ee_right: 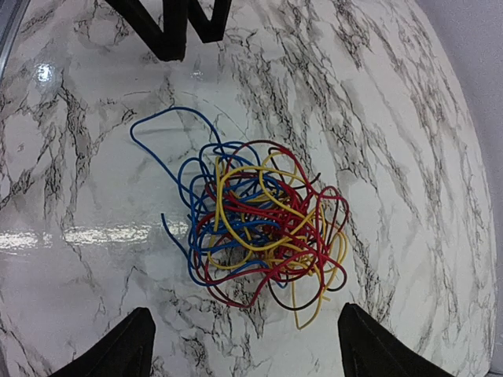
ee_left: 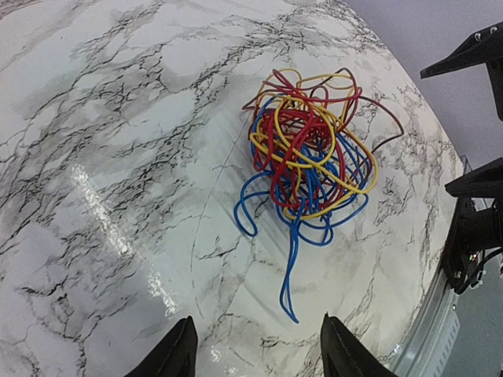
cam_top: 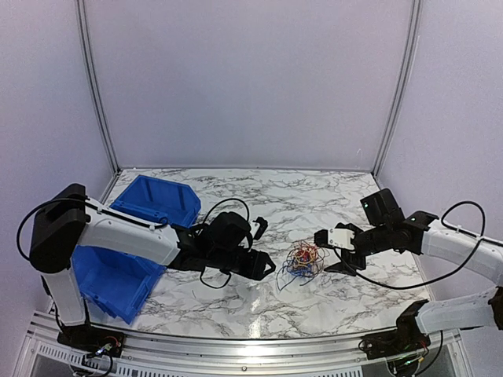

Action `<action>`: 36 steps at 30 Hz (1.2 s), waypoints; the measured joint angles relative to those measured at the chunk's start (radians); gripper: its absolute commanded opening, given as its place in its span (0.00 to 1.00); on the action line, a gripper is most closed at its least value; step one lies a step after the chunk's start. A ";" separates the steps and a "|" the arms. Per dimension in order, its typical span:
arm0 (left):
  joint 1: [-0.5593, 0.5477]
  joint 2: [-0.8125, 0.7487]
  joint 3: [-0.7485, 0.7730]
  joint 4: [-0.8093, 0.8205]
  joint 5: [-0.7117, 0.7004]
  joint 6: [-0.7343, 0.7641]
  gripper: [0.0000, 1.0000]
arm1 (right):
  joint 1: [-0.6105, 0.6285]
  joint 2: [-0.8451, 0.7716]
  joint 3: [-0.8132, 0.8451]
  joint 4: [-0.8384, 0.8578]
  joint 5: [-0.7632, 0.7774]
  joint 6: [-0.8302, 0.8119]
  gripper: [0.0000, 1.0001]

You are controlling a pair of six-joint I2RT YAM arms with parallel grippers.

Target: Untangle the cables

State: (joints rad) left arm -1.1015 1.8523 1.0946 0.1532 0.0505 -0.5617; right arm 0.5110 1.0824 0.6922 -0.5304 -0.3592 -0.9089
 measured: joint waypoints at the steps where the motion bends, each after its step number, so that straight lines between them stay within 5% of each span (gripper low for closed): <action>1: 0.000 0.013 0.013 0.000 0.005 0.000 0.51 | 0.000 0.000 -0.004 0.003 0.002 0.005 0.79; 11: 0.000 0.144 0.093 0.013 0.057 -0.014 0.42 | -0.001 0.057 -0.010 0.045 -0.008 0.037 0.69; 14: 0.001 0.182 0.114 0.018 0.073 -0.020 0.31 | -0.001 0.100 0.004 0.060 -0.019 0.045 0.68; 19: 0.001 0.197 0.122 0.023 0.079 -0.012 0.00 | 0.005 0.138 0.019 0.089 -0.047 0.056 0.67; 36: 0.001 0.132 0.002 0.132 -0.016 -0.041 0.00 | 0.132 0.362 0.003 0.389 -0.054 0.048 0.69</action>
State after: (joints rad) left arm -1.1007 1.9839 1.0966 0.2852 0.0349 -0.6025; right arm 0.6426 1.4445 0.6956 -0.1410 -0.4133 -0.8604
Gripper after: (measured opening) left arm 0.015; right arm 0.711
